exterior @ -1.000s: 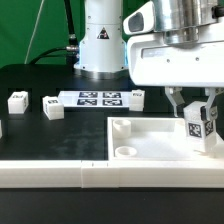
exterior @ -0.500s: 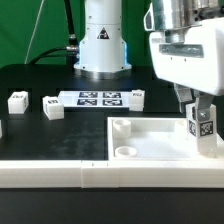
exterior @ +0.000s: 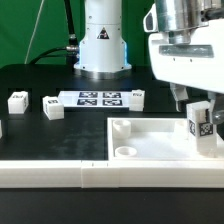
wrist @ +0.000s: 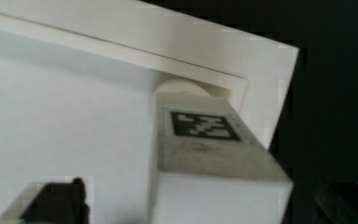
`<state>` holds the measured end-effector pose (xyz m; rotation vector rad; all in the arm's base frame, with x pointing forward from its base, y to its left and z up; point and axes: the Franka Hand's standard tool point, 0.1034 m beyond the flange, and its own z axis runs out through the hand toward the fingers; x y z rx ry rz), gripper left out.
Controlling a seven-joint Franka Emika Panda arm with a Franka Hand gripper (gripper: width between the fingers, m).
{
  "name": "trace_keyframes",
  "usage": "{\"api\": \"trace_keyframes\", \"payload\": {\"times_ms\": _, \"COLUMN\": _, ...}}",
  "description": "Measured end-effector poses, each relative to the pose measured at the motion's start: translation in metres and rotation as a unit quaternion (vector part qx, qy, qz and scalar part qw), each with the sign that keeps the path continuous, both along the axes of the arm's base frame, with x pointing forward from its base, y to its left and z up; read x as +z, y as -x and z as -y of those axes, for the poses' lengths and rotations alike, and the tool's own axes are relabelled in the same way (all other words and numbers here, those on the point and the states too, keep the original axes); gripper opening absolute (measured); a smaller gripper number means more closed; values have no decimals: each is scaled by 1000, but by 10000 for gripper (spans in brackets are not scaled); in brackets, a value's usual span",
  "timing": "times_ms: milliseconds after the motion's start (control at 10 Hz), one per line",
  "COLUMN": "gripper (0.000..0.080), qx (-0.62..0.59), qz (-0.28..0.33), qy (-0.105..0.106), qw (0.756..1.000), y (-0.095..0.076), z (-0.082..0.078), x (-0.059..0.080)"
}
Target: Assemble one leg
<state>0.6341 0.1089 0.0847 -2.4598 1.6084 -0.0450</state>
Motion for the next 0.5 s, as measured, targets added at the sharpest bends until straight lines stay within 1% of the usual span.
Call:
{"api": "trace_keyframes", "payload": {"times_ms": 100, "gripper": 648, "qx": 77, "qz": 5, "qy": 13, "qw": 997, "y": 0, "z": -3, "x": 0}}
{"api": "trace_keyframes", "payload": {"times_ms": 200, "gripper": 648, "qx": 151, "qz": 17, "qy": 25, "qw": 988, "y": -3, "z": -4, "x": 0}}
{"api": "trace_keyframes", "payload": {"times_ms": 300, "gripper": 649, "qx": 213, "qz": 26, "qy": 33, "qw": 976, "y": -3, "z": -4, "x": -1}}
{"api": "trace_keyframes", "payload": {"times_ms": 400, "gripper": 649, "qx": 249, "qz": 30, "qy": 38, "qw": 967, "y": -3, "z": -5, "x": -1}}
{"api": "trace_keyframes", "payload": {"times_ms": 500, "gripper": 649, "qx": 299, "qz": 36, "qy": 48, "qw": 952, "y": -3, "z": -6, "x": -1}}
